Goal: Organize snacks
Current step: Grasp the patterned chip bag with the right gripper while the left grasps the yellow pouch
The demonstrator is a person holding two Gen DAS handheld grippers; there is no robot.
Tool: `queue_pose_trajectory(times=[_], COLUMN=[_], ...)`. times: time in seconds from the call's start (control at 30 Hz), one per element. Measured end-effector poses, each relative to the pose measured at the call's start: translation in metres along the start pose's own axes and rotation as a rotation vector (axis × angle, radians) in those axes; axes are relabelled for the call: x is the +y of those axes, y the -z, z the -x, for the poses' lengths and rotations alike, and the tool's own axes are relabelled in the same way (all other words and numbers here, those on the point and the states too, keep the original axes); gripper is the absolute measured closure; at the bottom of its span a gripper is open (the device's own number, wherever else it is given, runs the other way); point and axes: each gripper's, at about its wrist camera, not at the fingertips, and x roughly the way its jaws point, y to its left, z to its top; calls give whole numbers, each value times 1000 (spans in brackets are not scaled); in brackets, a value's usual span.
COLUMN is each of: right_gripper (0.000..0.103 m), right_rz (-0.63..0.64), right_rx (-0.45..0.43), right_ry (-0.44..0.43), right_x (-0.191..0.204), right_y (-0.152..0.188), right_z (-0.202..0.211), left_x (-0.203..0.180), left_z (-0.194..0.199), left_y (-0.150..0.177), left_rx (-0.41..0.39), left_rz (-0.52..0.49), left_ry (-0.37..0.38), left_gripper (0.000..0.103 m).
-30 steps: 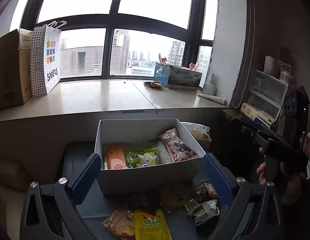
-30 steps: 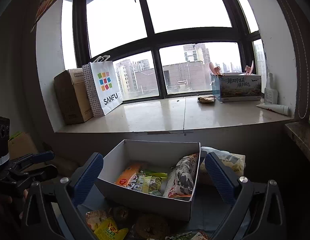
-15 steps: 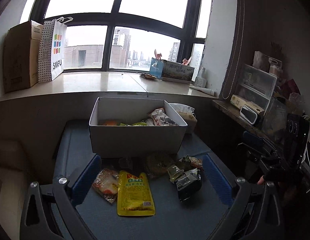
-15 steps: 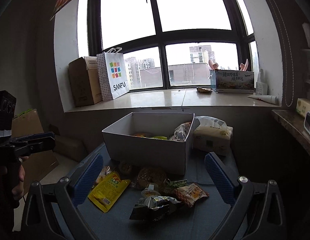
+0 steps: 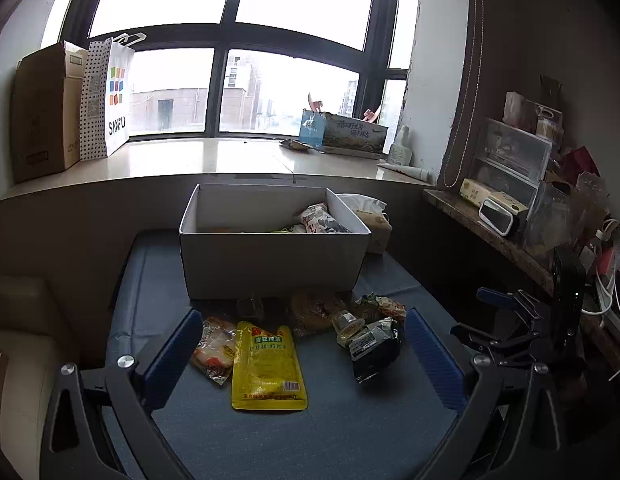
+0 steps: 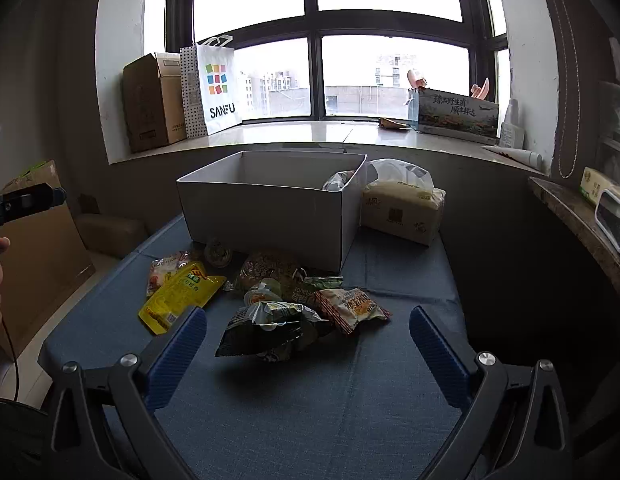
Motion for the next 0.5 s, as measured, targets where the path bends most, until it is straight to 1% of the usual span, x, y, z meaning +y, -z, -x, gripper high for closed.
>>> queue_pose_trajectory(times=[0.07, 0.13, 0.23, 0.37, 0.43, 0.5], right_gripper=[0, 0, 0, 0, 0, 0], right_rz=[2, -26, -156, -350, -383, -384], right_rx=[22, 50, 97, 166, 167, 203], right_ry=[-10, -5, -51, -87, -105, -82], right_x=[3, 0, -22, -56, -64, -64], right_y=[3, 4, 2, 0, 0, 1], right_z=[-10, -21, -44, -82, -99, -118], left_x=[0, 1, 2, 4, 6, 7], left_z=[-2, -3, -5, -10, -13, -16], left_y=[2, 5, 7, 11, 13, 15], left_rx=[9, 15, 26, 42, 53, 67], left_rz=[2, 7, 10, 22, 23, 22], left_ry=[4, 7, 11, 9, 6, 4], left_gripper=[0, 0, 0, 0, 0, 0])
